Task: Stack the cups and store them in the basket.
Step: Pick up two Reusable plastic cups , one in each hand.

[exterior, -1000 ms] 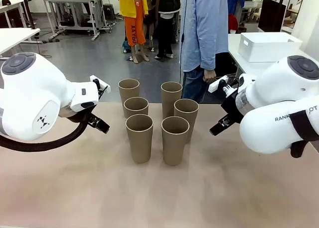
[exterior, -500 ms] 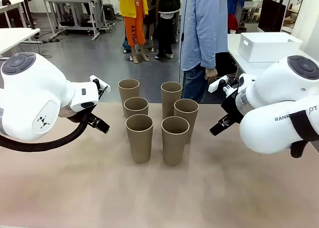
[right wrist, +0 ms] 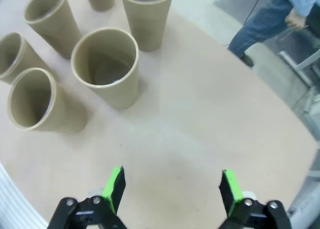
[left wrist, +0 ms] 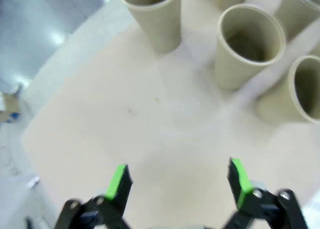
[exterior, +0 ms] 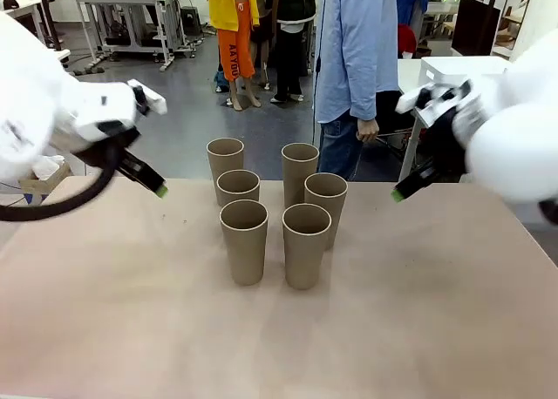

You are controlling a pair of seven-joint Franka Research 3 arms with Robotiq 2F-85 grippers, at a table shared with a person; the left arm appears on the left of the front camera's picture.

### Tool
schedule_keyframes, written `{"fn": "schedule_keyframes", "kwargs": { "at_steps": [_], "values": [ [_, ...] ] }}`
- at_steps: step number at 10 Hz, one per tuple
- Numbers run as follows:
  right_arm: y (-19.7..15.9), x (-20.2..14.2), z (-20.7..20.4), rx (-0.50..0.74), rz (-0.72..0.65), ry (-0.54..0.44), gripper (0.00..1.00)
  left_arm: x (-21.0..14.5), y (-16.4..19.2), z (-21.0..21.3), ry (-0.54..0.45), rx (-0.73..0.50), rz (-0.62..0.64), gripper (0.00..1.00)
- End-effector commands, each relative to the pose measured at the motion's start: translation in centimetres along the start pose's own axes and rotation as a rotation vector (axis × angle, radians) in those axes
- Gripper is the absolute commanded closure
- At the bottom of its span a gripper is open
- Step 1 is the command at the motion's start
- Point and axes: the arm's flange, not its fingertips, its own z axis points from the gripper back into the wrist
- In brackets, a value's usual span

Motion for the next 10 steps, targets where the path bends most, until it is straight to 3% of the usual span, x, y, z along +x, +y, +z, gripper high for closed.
{"fn": "schedule_keyframes", "kwargs": {
  "at_steps": [1,3,5,10],
  "values": [
    [-4.0,-2.7,4.1,0.102,0.092,-0.046,0.0,-1.3,3.2,4.2,0.029,-0.145,-0.143,0.0],
    [-7.2,-6.6,5.8,0.173,0.158,-0.161,0.0,-4.3,6.4,6.6,-0.083,-0.265,-0.275,0.0],
    [-10.3,-10.4,6.6,0.233,0.186,-0.302,0.0,-7.8,10.7,7.0,-0.225,-0.341,-0.308,0.0],
    [-12.4,-15.7,6.5,0.296,0.26,-0.467,0.0,-12.6,12.3,7.9,-0.434,-0.364,-0.367,0.0]
  ]
}}
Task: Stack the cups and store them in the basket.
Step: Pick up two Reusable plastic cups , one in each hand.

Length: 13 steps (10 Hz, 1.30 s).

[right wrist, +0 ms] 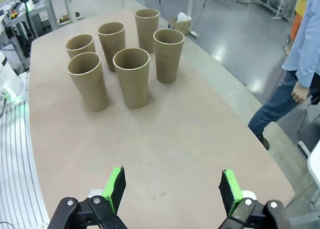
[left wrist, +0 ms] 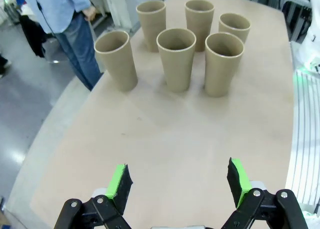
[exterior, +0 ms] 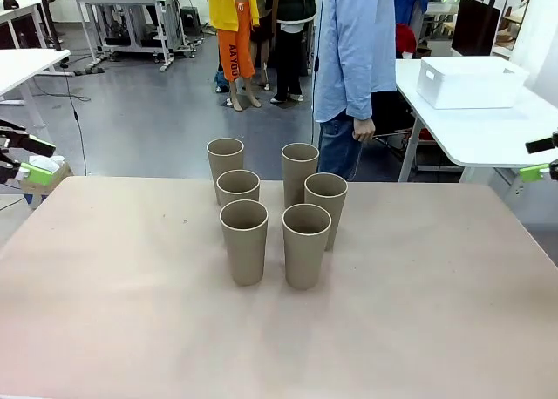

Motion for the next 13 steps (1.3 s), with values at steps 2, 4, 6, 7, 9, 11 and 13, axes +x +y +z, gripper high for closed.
{"fn": "schedule_keyframes", "kwargs": {
  "at_steps": [2,4,6,7,9,11,13],
  "values": [
    [3.9,-3.5,-0.7,0.043,0.033,-0.069,0.0,0.0,-2.4,0.8,-0.089,-0.006,-0.067,0.0],
    [3.9,-3.3,-0.7,0.05,0.029,-0.065,0.0,0.6,-3.1,0.4,-0.094,-0.005,-0.055,0.0],
    [0.2,-1.5,0.6,0.05,0.014,-0.061,0.0,0.8,-2.6,0.9,-0.076,-0.006,-0.046,0.0],
    [0.2,-1.5,0.6,0.05,0.014,-0.061,0.0,0.8,-2.6,0.9,-0.076,-0.006,-0.046,0.0],
    [0.2,-1.5,0.6,0.05,0.014,-0.061,0.0,0.8,-2.6,0.9,-0.076,-0.006,-0.046,0.0],
    [0.2,-1.5,0.6,0.05,0.014,-0.061,0.0,0.8,-2.6,0.9,-0.076,-0.006,-0.046,0.0],
    [0.2,-1.5,0.6,0.05,0.014,-0.061,0.0,0.8,-2.6,0.9,-0.076,-0.006,-0.046,0.0]
  ]
}}
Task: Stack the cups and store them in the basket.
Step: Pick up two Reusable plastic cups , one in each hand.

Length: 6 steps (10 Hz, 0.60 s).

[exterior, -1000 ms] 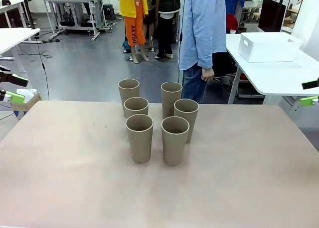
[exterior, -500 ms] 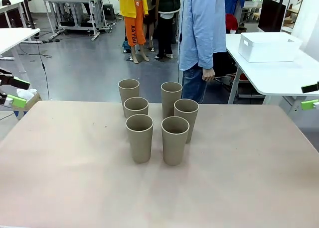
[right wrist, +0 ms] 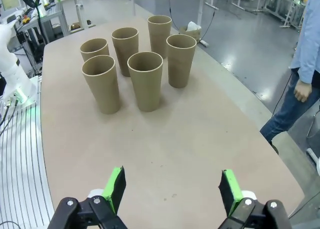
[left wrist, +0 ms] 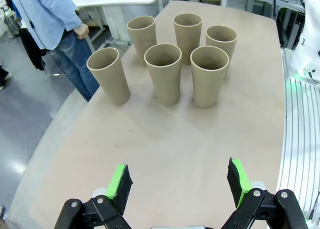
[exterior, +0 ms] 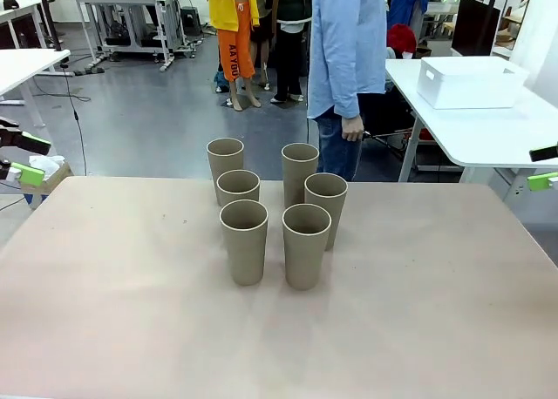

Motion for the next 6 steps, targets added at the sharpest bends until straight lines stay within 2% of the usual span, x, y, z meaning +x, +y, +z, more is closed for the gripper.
{"fn": "schedule_keyframes", "kwargs": {
  "at_steps": [1,6],
  "values": [
    [-0.4,-0.01,0.1,0.002,0.026,-0.021,0.0,-0.08,0.18,-0.03,-0.024,-0.002,-0.022,0.0],
    [-0.4,-0.01,0.1,0.002,0.026,-0.021,0.0,-0.08,0.18,-0.03,-0.024,-0.002,-0.022,0.0]
  ]
}}
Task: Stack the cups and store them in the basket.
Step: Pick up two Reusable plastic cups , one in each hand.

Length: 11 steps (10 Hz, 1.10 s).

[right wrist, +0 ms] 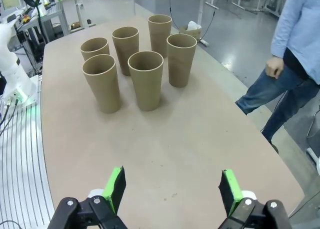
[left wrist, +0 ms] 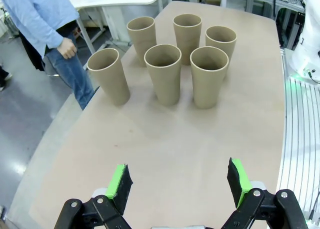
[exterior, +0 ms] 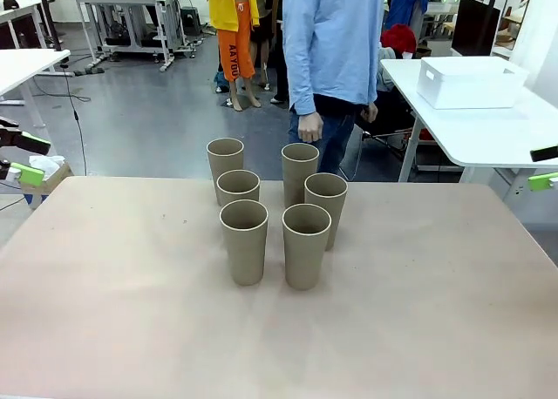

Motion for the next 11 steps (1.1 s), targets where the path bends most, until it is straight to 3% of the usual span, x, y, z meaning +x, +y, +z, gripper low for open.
{"fn": "schedule_keyframes", "kwargs": {
  "at_steps": [1,11],
  "values": [
    [-0.44,0.02,0.01,0.001,0.026,-0.025,0.0,-0.05,0.21,-0.1,-0.021,-0.003,-0.02,0.0],
    [-0.44,0.02,0.01,0.001,0.026,-0.025,0.0,-0.05,0.21,-0.1,-0.021,-0.003,-0.02,0.0]
  ]
}}
